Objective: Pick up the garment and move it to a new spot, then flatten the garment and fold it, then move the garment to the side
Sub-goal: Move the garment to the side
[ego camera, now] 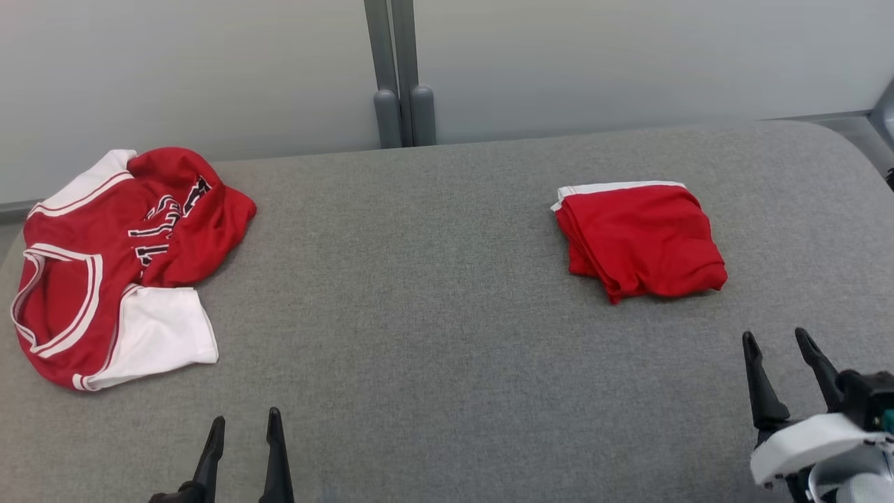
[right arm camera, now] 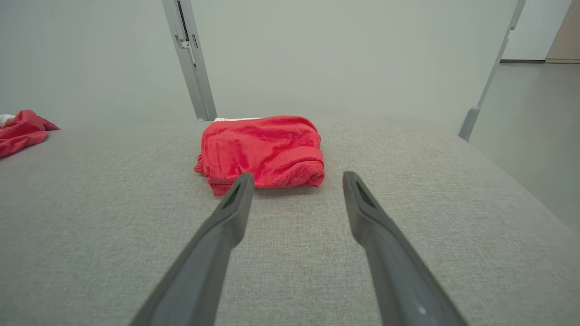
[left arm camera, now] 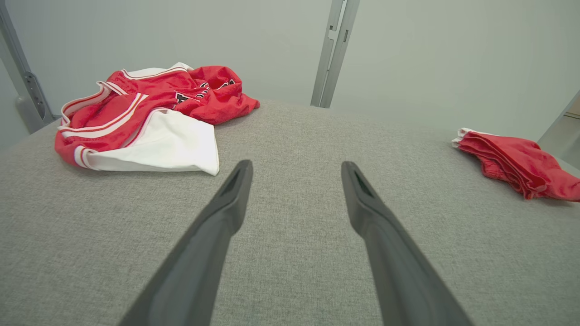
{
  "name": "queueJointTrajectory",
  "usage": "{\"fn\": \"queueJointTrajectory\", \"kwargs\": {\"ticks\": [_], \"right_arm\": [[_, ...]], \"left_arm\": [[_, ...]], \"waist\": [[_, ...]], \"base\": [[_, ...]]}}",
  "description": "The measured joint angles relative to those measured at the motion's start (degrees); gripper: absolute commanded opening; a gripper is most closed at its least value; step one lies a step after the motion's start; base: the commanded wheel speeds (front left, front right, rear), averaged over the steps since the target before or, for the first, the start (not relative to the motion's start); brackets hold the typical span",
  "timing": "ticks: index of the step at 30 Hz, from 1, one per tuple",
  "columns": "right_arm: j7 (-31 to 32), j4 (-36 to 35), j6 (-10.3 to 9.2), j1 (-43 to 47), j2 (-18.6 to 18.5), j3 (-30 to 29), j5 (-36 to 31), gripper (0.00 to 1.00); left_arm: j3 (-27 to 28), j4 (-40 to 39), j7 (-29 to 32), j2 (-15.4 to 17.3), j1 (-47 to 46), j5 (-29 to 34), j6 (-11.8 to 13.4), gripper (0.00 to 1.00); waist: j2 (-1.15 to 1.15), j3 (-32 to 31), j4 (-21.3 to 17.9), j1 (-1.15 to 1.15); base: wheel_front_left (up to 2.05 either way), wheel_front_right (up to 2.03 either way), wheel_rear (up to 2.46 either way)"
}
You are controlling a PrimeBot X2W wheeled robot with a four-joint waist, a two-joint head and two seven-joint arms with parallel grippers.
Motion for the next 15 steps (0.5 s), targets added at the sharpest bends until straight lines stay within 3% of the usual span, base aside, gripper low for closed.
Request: {"fn": "queueJointTrajectory", "kwargs": {"ticks": [3,9,15], "right_arm": [[1.5,7.8,0.0,-8.2,-3.3,1.4,4.7,1.0],[13.3,19.2,0.0,-25.7,-8.2,1.9,12.0,1.0],[17.7,28.4,-0.03,-34.2,-9.3,3.8,15.3,1.0]], "left_arm": [[-0.8,0.1,0.0,0.0,-0.9,0.3,0.0,1.0],[-4.1,0.4,0.0,0.0,-6.2,0.5,0.1,1.0],[-7.1,0.9,0.0,0.0,-8.3,0.3,1.0,1.0]], "waist": [[0.0,1.5,0.1,0.0],[0.0,6.4,1.0,0.0],[0.0,11.3,3.8,0.0]], "base": [[0.0,0.0,0.0],[0.0,0.0,0.0],[0.0,0.0,0.0]]}}
